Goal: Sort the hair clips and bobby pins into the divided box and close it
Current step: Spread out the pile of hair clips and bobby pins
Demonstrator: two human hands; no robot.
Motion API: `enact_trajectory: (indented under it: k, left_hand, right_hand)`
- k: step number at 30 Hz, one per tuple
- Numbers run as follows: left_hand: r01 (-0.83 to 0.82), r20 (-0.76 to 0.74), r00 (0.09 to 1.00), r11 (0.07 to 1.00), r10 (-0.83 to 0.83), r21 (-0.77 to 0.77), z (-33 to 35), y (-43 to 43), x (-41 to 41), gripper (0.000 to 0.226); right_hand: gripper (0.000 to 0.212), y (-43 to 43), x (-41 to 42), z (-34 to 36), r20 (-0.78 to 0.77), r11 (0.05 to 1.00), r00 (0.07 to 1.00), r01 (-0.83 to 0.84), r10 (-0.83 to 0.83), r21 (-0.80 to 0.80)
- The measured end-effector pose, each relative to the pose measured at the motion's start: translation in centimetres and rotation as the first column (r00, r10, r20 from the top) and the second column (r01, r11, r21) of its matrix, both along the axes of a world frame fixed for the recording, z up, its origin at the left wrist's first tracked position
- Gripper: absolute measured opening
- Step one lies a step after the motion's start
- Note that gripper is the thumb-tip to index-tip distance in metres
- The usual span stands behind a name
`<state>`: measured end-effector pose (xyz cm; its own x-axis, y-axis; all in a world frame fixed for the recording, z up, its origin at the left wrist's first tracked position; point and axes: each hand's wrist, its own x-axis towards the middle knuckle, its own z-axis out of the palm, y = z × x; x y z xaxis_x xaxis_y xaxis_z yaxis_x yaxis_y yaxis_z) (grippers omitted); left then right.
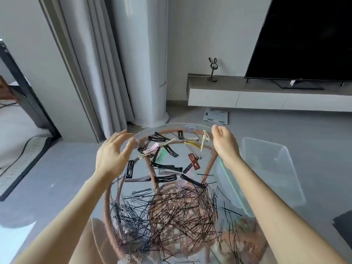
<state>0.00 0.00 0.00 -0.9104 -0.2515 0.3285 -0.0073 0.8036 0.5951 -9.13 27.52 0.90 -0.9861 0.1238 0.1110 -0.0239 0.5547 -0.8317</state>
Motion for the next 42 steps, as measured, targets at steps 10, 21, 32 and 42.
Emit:
enact_trajectory:
  k: [10, 21, 32, 42]
  left_hand:
    - [-0.082, 0.334, 0.938, 0.996, 0.090, -0.039, -8.0, -0.7, -6.3, 0.084]
    - [0.155, 0.367, 0.918, 0.988, -0.151, 0.018, -8.4, 2.8, -10.1, 0.085]
    - [0.082, 0.029, 0.995, 0.958, -0.094, 0.276, -7.2, 4.7, -10.6, 0.055]
    - [0.235, 0.374, 0.898, 0.971, -0.232, 0.040, -7.6, 3.9, -18.8, 0.049]
  right_hand:
    - [0.064, -1.8, -9.1, -7.4, 0.099, 0.820, 0.974, 0.113, -0.202, 0.561]
    - [0.046, -4.8, -6.0, -10.0, 0.160, 0.734, 0.968, -0.250, 0.192, 0.632]
    - [0.038, -5.6, -0.7, -5.5, 0.096, 0.873, 0.923, -0.384, 0.373, 0.299]
    - [0.030, -8.7, -10.7, -3.8, 0.263, 0.932, 0.899, -0.364, 0.350, 0.003]
